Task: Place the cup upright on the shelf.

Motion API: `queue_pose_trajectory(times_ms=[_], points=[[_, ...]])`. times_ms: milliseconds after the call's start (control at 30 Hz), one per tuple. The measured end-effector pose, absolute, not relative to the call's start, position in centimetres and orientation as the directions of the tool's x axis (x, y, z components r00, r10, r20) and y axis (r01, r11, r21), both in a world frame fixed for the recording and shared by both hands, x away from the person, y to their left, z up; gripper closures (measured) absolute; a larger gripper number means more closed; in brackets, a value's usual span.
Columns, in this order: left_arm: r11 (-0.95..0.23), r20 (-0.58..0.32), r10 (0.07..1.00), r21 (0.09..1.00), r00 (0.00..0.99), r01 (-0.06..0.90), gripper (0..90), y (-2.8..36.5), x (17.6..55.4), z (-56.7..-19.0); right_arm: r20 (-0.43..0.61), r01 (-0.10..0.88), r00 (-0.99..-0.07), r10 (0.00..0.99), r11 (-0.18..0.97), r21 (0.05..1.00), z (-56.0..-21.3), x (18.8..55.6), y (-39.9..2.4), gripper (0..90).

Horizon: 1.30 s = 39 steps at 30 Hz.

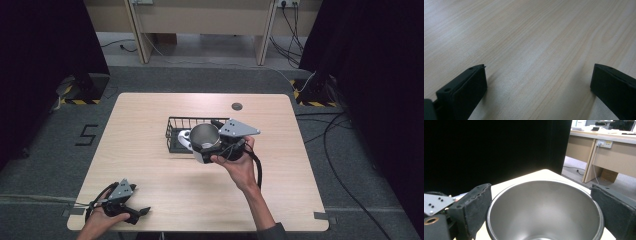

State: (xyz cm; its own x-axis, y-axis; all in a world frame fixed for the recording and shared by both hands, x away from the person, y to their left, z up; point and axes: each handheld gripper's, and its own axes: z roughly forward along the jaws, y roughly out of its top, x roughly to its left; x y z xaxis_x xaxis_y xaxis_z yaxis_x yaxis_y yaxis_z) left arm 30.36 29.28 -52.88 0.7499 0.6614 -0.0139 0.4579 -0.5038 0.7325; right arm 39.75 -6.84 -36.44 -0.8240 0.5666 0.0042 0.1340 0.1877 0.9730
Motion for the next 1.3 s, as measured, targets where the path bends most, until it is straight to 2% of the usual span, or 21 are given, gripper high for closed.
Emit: queue_pose_trajectory(times_ms=[633, 1300], points=[[-0.505, -0.015, 0.661, 0.731, 0.751, 0.459, 0.0, 29.3, 30.4, -52.9, 0.007, 0.142, -0.817, 0.576, 0.189, 0.972, -35.3, 43.8, -6.7, 6.2], [-0.507, -0.014, 0.658, 0.731, 0.752, 0.457, 0.1, 29.3, 30.4, -52.9, 0.028, 0.172, -0.799, 0.601, 0.183, 0.968, -36.5, 48.8, -6.1, 6.2]])
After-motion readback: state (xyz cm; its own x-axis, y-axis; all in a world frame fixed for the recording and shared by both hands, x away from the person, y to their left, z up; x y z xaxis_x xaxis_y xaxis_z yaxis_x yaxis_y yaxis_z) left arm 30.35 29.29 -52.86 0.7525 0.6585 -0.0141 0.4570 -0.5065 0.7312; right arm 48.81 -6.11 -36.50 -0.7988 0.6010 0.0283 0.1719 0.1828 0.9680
